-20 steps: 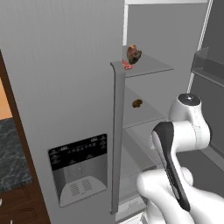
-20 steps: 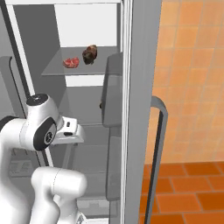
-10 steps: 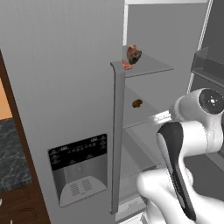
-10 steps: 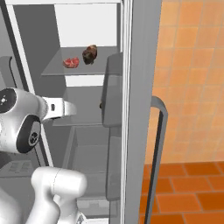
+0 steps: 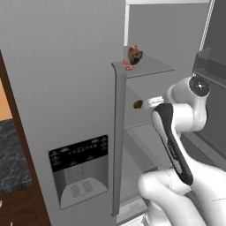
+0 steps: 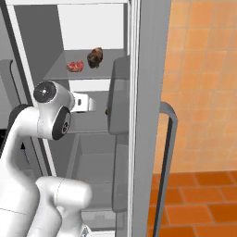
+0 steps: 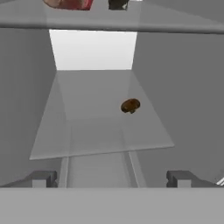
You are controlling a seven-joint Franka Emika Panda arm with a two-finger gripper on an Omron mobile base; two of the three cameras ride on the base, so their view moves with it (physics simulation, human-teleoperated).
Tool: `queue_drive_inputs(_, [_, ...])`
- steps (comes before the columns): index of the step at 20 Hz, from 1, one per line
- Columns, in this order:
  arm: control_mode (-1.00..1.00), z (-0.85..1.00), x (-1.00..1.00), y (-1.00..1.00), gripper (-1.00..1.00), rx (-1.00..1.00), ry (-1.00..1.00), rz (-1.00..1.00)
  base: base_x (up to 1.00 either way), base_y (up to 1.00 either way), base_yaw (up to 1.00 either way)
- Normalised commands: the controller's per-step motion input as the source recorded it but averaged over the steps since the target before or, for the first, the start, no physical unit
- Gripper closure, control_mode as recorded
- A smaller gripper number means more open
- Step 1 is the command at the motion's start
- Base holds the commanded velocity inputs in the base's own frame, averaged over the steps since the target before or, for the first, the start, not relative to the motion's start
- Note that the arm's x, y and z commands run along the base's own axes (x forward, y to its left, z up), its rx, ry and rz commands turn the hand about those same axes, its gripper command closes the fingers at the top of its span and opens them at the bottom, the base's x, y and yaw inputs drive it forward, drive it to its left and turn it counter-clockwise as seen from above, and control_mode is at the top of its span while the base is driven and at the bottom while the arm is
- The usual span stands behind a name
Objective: Place one mushroom and one steak in each tupperware on the nearby counter, to pack two identical lunches.
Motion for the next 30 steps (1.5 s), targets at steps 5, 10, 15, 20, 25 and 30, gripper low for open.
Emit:
queue_drive_inputs(5, [-1.00, -0.69, 1.00, -0.04, -1.00, 0.01, 0.22, -0.13, 0.00, 0.00, 0.00])
queue_drive_inputs(10, [-1.00, -0.20, 0.51, 0.29, -1.00, -0.02, 0.26, -0.18, 0.00, 0.00, 0.00])
queue_drive_inputs(15, [-1.00, -0.13, 0.51, -0.10, -1.00, 0.00, 0.01, -0.02, 0.00, 0.00, 0.00])
queue_drive_inputs(20, [-1.00, -0.39, 0.88, -0.36, -1.00, 0.02, 0.00, 0.00, 0.00, 0.00, 0.00])
queue_drive_inputs(25, [-1.00, -0.46, 0.79, -0.32, -1.00, 0.13, -0.04, 0.00, 0.00, 0.00, 0.00])
queue_drive_inputs(30, [-1.00, -0.17, 0.57, -0.02, -1.00, 0.12, -0.02, 0.00, 0.00, 0.00, 0.00])
